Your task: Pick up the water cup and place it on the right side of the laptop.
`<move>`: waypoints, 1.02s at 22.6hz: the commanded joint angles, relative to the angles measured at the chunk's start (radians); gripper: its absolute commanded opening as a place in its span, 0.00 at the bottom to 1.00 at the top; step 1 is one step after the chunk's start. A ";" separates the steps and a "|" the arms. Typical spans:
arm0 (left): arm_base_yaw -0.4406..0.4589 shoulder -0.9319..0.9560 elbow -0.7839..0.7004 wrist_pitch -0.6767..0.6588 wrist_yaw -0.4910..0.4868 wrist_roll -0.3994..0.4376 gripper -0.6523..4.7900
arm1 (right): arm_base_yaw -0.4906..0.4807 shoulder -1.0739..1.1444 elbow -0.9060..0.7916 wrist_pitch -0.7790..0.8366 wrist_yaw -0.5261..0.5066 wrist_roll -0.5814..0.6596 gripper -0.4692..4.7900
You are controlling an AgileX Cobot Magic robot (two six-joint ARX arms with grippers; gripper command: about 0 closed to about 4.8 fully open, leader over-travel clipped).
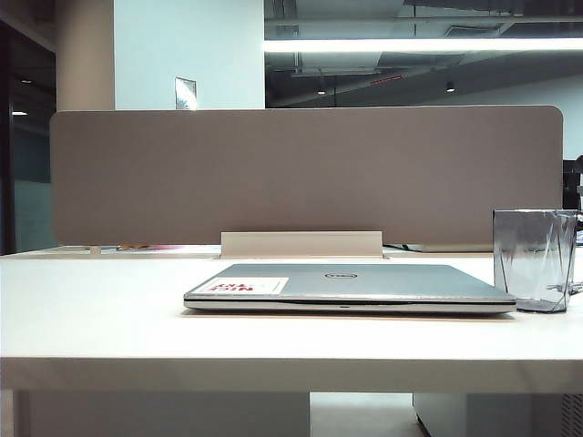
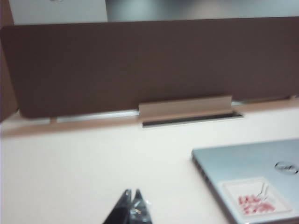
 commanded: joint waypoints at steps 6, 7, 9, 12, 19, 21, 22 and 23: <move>0.007 -0.002 -0.037 -0.018 -0.163 -0.013 0.11 | -0.001 -0.001 -0.006 0.008 -0.011 0.000 0.07; 0.007 -0.002 -0.046 -0.016 -0.163 -0.032 0.11 | -0.001 -0.001 -0.006 0.008 -0.011 -0.005 0.07; 0.007 -0.002 -0.046 -0.038 -0.164 -0.035 0.11 | 0.000 -0.001 -0.006 0.008 -0.011 -0.042 0.07; 0.007 -0.002 -0.046 -0.042 -0.163 -0.020 0.11 | -0.001 -0.001 -0.006 0.009 -0.010 -0.062 0.07; 0.007 -0.002 -0.046 -0.089 -0.111 -0.022 0.11 | -0.001 -0.001 -0.006 0.008 0.006 -0.107 0.07; 0.007 -0.002 -0.046 -0.096 -0.104 -0.022 0.11 | -0.001 -0.001 -0.006 0.007 0.008 -0.108 0.07; 0.007 -0.002 -0.046 -0.093 -0.104 -0.022 0.11 | -0.001 -0.001 -0.006 0.005 0.008 -0.108 0.07; 0.007 -0.002 -0.046 -0.093 -0.103 -0.022 0.11 | -0.001 -0.001 -0.006 -0.002 0.007 -0.108 0.07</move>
